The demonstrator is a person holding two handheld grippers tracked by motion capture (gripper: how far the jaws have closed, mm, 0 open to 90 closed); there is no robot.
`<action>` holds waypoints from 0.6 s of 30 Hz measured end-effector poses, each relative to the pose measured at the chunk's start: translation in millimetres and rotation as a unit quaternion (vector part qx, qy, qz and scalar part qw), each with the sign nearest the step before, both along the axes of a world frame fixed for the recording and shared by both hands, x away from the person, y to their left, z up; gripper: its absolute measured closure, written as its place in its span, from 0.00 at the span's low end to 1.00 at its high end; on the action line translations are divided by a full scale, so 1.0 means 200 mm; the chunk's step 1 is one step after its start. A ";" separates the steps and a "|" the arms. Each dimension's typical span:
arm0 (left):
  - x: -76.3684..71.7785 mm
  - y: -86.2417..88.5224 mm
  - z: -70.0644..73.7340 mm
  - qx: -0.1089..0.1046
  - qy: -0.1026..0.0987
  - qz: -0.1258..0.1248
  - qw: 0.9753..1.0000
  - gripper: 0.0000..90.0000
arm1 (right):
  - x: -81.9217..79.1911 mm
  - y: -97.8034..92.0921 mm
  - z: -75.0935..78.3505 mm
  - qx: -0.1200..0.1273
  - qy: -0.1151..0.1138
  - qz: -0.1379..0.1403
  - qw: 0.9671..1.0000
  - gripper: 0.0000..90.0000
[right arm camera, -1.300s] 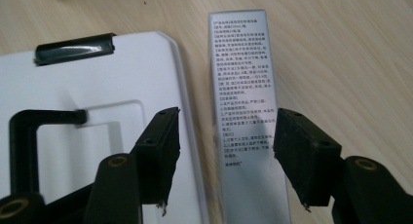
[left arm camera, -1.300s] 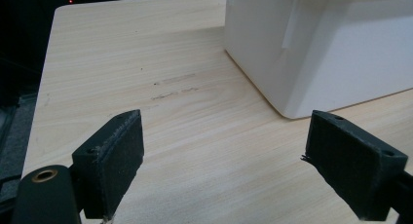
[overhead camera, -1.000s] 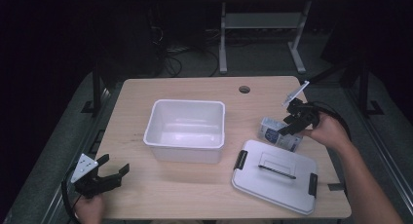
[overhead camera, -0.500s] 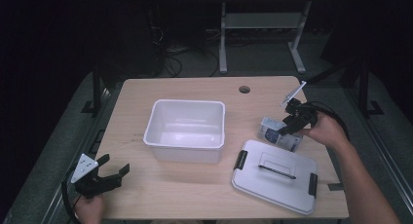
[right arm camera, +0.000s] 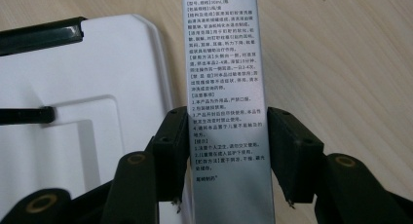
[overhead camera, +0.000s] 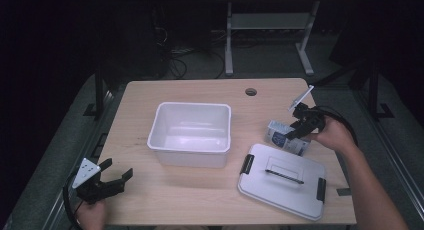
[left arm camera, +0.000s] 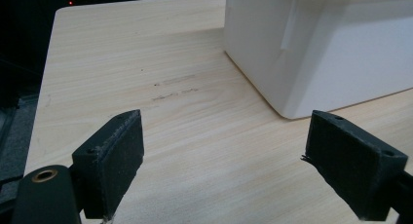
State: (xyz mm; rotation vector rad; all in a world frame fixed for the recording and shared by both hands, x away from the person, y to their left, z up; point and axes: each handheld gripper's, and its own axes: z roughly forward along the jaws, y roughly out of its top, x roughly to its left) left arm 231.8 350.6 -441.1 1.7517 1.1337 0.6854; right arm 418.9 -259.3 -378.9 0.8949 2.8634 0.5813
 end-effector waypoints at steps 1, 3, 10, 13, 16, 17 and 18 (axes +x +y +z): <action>0.00 0.00 0.00 0.000 0.000 0.000 1.000 0.15 | 0.00 0.00 0.00 0.000 0.000 0.000 1.000 0.57; 0.00 0.00 0.00 0.000 0.001 0.001 1.000 0.15 | 0.00 0.00 -0.01 0.001 0.002 0.000 1.000 0.57; 0.00 0.00 0.00 -0.002 0.000 0.001 1.000 0.15 | 0.00 0.00 -0.02 -0.001 0.000 0.004 1.000 0.60; 0.00 0.00 0.00 -0.002 0.000 0.002 1.000 0.15 | 0.00 0.00 -0.02 0.000 -0.002 0.009 1.000 0.61; 0.00 0.00 0.00 -0.003 -0.001 0.002 1.000 0.15 | 0.01 0.00 -0.02 0.003 -0.003 0.009 1.000 0.61; 0.00 0.00 0.00 -0.003 -0.001 0.002 1.000 0.15 | 0.01 0.00 -0.02 0.003 -0.004 0.009 1.000 0.61; 0.00 0.00 0.00 -0.003 -0.001 0.002 1.000 0.15 | 0.01 -0.01 -0.01 0.003 -0.005 0.008 1.000 0.61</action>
